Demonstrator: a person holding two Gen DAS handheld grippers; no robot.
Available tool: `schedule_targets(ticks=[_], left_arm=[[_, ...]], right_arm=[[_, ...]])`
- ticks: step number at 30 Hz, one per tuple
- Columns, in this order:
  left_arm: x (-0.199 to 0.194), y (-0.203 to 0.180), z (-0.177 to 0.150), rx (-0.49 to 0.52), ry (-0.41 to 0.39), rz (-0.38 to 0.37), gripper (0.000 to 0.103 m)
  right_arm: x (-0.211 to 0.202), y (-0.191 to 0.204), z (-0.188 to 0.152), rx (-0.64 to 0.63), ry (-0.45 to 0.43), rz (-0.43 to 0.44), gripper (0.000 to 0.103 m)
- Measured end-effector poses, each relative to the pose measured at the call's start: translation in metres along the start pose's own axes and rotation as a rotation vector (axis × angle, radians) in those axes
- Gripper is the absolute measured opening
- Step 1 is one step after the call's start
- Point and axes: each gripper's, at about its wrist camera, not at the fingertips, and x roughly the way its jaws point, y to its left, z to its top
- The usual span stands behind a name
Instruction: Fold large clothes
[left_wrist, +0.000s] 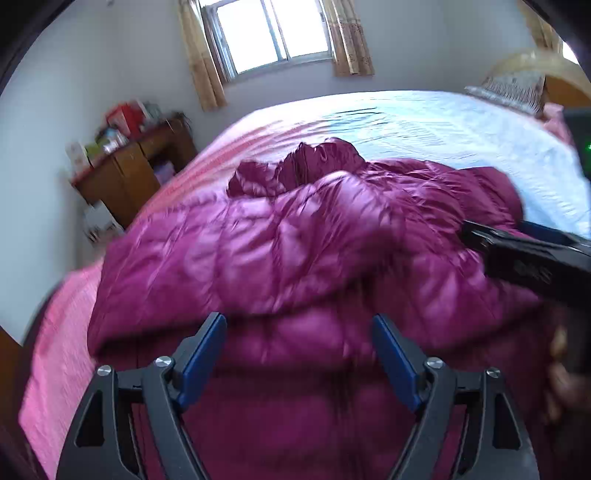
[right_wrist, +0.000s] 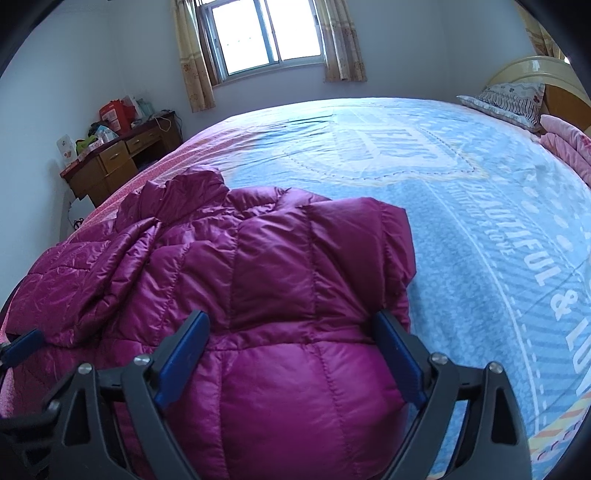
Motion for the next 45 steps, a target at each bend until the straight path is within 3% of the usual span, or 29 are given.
schedule_targets(ticks=[1, 5, 7, 11, 13, 15, 17, 20, 22, 25, 27, 30, 36, 38, 42, 43, 45], left_arm=[[-0.004, 0.009, -0.005, -0.011, 0.022, -0.036, 0.081], [-0.017, 0.046, -0.016, -0.082, 0.036, -0.057, 0.081], [-0.023, 0.076, -0.014, -0.166, 0.016, -0.053, 0.081], [-0.015, 0.13, -0.002, -0.305, 0.015, 0.049, 0.081], [-0.007, 0.149, 0.0, -0.347, 0.028, 0.107, 0.081], [-0.004, 0.161, -0.002, -0.375, 0.035, 0.131, 0.081], [-0.007, 0.175, -0.008, -0.402, 0.036, 0.136, 0.081], [-0.01, 0.191, -0.012, -0.424, 0.029, 0.177, 0.081], [-0.011, 0.2, -0.012, -0.44, 0.022, 0.188, 0.081], [-0.011, 0.209, -0.006, -0.473, 0.012, 0.174, 0.081], [-0.01, 0.212, 0.001, -0.49, 0.003, 0.166, 0.081], [-0.002, 0.212, 0.012, -0.493, -0.001, 0.176, 0.081], [0.033, 0.196, 0.021, -0.467, 0.056, 0.224, 0.081], [0.048, 0.19, 0.016, -0.445, 0.093, 0.258, 0.081], [0.061, 0.191, 0.001, -0.446, 0.13, 0.269, 0.081], [0.06, 0.194, -0.002, -0.452, 0.123, 0.268, 0.081], [0.06, 0.195, -0.003, -0.453, 0.119, 0.272, 0.081]], right_arm=[[0.001, 0.0, 0.001, -0.001, 0.006, 0.002, 0.095], [-0.001, 0.002, 0.004, 0.0, 0.049, -0.003, 0.095], [-0.015, 0.004, 0.008, 0.022, 0.033, 0.021, 0.087], [-0.051, 0.033, 0.029, 0.0, -0.059, 0.154, 0.091], [-0.047, 0.054, 0.039, -0.044, -0.033, 0.188, 0.101], [-0.031, 0.074, 0.045, -0.083, 0.006, 0.174, 0.101], [-0.009, 0.089, 0.045, -0.105, 0.051, 0.149, 0.092], [0.03, 0.103, 0.037, -0.103, 0.182, 0.133, 0.059], [0.032, 0.109, 0.031, -0.099, 0.188, 0.153, 0.032], [0.011, 0.116, 0.03, -0.108, 0.156, 0.213, 0.022], [-0.006, 0.116, 0.029, -0.105, 0.138, 0.263, 0.022], [-0.021, 0.11, 0.017, -0.11, 0.124, 0.256, 0.022], [0.002, 0.098, -0.006, -0.067, 0.167, 0.247, 0.027], [0.003, 0.099, -0.006, -0.07, 0.157, 0.244, 0.032], [-0.004, 0.1, 0.0, -0.076, 0.183, 0.259, 0.067], [-0.012, 0.095, 0.001, -0.065, 0.162, 0.238, 0.072], [-0.034, 0.09, 0.004, -0.061, 0.059, 0.169, 0.075]])
